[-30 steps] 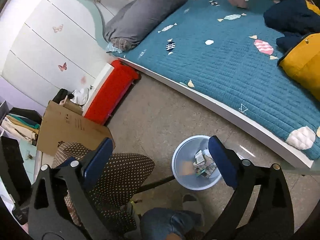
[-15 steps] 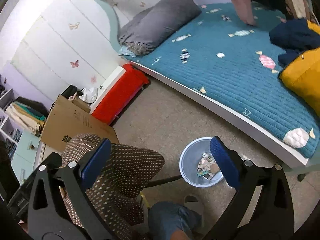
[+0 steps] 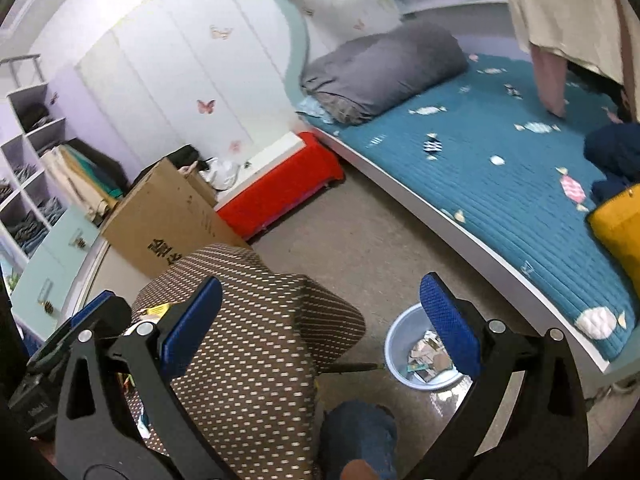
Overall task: Collect trash
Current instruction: 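Move both tools back toward the table, then grasp the red paper snack bag with the left tool while the right grasps the blue tube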
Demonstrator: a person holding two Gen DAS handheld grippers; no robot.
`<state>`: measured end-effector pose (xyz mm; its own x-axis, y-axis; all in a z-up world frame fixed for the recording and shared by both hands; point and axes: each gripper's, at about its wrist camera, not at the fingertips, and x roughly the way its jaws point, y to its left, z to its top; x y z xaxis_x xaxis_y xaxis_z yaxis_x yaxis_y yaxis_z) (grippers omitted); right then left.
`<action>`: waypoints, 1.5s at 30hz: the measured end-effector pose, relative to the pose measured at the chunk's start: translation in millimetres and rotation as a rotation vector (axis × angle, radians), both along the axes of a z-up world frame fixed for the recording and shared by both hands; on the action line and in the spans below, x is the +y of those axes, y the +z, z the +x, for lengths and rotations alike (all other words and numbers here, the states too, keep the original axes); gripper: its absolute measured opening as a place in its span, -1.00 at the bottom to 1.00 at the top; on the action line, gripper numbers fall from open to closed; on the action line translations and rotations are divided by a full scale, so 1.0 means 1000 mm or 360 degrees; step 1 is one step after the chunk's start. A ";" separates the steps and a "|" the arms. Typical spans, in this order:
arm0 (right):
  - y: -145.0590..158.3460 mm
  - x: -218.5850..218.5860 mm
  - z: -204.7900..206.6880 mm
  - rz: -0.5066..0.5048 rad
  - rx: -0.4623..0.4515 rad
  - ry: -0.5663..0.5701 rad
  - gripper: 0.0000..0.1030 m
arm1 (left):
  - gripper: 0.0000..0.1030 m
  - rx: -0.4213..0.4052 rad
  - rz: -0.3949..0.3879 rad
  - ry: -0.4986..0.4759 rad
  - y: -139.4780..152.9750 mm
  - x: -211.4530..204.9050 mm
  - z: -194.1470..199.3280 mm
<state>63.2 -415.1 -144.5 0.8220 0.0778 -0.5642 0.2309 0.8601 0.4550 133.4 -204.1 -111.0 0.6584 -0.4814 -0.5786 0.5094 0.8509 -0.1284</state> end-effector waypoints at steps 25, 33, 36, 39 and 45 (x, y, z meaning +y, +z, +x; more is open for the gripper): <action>0.002 0.174 0.038 -0.0222 0.0103 0.0587 0.88 | 0.82 -0.0029 -0.0059 0.0627 -0.012 0.183 -0.024; -0.023 0.248 0.048 -0.0279 0.0216 0.0823 0.88 | 0.82 0.0016 -0.0013 0.0854 -0.035 0.243 -0.037; -0.034 0.275 0.049 -0.0324 0.0255 0.0897 0.88 | 0.82 0.0067 0.0012 0.0959 -0.050 0.271 -0.042; -0.046 0.302 0.052 -0.0359 0.0300 0.0980 0.88 | 0.82 0.0129 0.0011 0.1049 -0.062 0.296 -0.047; -0.065 0.349 0.055 -0.0447 0.0339 0.1100 0.87 | 0.82 0.0199 0.0007 0.1191 -0.077 0.339 -0.053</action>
<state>118.4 -65.8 -209.5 0.5102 0.3641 -0.7792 -0.3419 0.9172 0.2047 80.9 134.5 -188.2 0.7380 0.0703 -0.6712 -0.2221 0.9644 -0.1432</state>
